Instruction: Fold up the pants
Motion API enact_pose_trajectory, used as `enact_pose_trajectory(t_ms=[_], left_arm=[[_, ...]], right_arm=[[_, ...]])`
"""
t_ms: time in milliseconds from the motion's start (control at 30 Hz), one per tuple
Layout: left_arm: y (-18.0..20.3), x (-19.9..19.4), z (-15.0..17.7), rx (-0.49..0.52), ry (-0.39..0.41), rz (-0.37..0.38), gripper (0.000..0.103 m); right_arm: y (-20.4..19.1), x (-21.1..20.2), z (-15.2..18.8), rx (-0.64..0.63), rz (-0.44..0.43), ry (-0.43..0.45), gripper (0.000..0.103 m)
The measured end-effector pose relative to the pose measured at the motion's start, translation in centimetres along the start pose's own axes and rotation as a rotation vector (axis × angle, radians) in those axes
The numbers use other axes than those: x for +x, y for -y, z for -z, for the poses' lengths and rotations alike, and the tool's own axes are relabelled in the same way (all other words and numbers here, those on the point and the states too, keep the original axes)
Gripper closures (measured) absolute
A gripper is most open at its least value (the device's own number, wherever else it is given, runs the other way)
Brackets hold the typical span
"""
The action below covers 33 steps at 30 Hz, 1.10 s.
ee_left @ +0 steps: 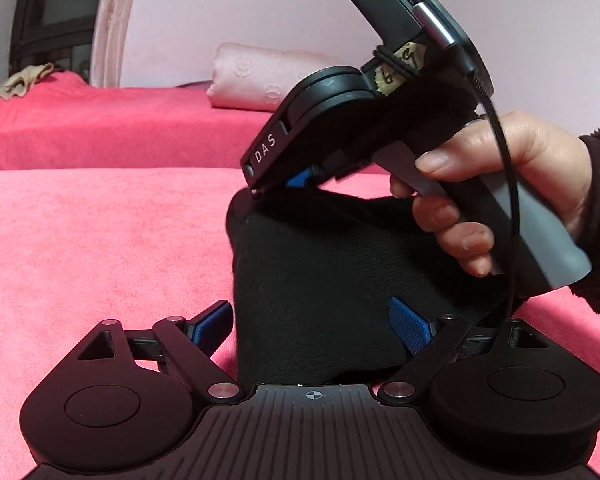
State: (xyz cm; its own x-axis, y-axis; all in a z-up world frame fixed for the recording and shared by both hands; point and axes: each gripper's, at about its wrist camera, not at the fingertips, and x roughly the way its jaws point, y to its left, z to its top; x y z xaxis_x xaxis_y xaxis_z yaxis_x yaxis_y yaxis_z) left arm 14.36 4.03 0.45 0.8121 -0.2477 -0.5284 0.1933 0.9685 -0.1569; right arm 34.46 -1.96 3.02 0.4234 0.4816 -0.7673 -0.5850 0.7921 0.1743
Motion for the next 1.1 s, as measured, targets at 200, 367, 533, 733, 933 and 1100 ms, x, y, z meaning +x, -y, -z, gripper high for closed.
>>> enact_pose_trajectory(t_ms=[200,367,533,733,933,1100], left_arm=[[1.0,-0.3,0.3,0.039,0.007,-0.009,0.0],[0.8,-0.2,0.3,0.032,-0.003,0.004,0.0],[0.6,0.1,0.2,0.024,-0.007,0.009,0.0],[0.4,0.1,0.1,0.011,-0.026,0.024,0.0],[-0.4,-1.2,-0.4,-0.029,-0.035,0.04,0.0],[-1.2,-3.3,-2.0,-0.093,-0.021,0.067,0.0]], right_arm=[[1.6,-1.0,0.3,0.119,-0.008,0.094,0.09],[1.9,-4.6,0.6,0.141,0.036,0.232,0.069],[2.4,-9.1,4.2,0.046,0.02,0.28,0.067],[6.5,-10.6,11.2,0.016,0.137,0.23,0.055],[10.3,-15.4,13.9,0.344,0.192,0.418,0.032],[10.1,-15.7,14.1,0.404,0.193,0.39,0.021]])
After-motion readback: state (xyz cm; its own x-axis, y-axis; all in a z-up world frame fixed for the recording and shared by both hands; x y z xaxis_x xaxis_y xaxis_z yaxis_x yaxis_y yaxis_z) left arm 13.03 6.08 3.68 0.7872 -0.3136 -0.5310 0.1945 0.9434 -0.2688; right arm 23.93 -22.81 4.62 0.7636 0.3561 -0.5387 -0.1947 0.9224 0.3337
